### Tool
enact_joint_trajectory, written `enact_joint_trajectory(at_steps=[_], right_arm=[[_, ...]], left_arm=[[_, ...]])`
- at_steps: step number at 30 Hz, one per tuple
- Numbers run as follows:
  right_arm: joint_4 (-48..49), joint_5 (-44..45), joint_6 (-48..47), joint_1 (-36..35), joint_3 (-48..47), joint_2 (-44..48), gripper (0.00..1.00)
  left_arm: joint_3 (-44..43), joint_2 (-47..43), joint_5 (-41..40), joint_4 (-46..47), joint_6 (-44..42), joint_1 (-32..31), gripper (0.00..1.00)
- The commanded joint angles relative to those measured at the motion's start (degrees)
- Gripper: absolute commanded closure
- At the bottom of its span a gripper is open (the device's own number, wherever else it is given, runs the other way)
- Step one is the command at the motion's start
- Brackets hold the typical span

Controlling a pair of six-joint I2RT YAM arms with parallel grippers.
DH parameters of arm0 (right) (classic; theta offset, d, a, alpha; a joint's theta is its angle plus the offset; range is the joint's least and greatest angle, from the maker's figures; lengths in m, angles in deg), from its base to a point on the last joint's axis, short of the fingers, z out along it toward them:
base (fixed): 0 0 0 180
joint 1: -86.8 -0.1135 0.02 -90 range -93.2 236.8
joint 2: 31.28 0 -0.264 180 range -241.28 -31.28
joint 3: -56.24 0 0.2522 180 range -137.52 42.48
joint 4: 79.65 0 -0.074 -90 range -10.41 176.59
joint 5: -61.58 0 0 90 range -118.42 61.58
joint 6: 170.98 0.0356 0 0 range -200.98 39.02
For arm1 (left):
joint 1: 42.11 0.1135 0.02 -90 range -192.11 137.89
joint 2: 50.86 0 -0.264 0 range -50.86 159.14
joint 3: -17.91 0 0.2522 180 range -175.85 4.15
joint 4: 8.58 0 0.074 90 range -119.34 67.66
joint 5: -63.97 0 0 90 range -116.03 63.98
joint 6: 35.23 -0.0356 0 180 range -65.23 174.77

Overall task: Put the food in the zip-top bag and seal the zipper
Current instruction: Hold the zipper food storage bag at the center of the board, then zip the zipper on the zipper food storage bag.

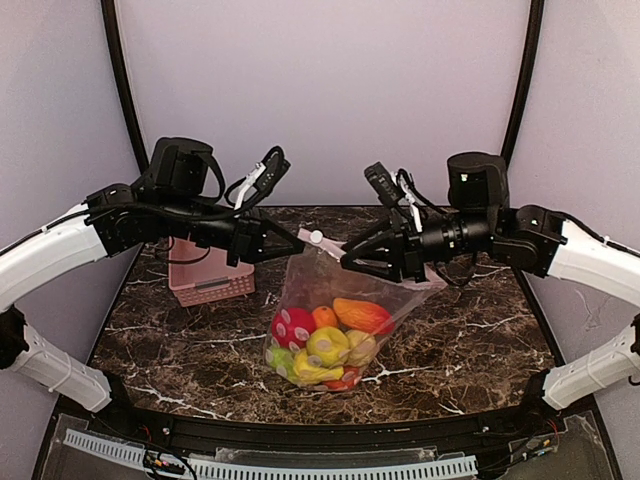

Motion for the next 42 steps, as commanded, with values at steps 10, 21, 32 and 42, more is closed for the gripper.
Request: enact_joint_trajectory(at_steps=[10, 21, 32, 42], right_arm=[[-0.47, 1.46, -0.43, -0.59, -9.18, -4.01, 0.44], [-2.86, 0.86, -1.32, -1.87, -13.69, -9.94, 0.68], [-2.59, -0.22, -2.02, -2.16, -14.11, -10.93, 0.98], [-2.59, -0.81, -2.41, -2.19, -14.11, -11.41, 1.0]], left_arm=[[0.01, -2.11, 5.22, -1.2, -3.51, 0.39, 0.99], [0.02, -1.71, 5.81, -0.99, -3.41, 0.37, 0.99], [-0.33, -1.18, 5.26, -1.16, -3.72, 0.36, 0.99], [-0.5, -0.71, 5.65, -1.58, -3.9, 0.45, 0.94]])
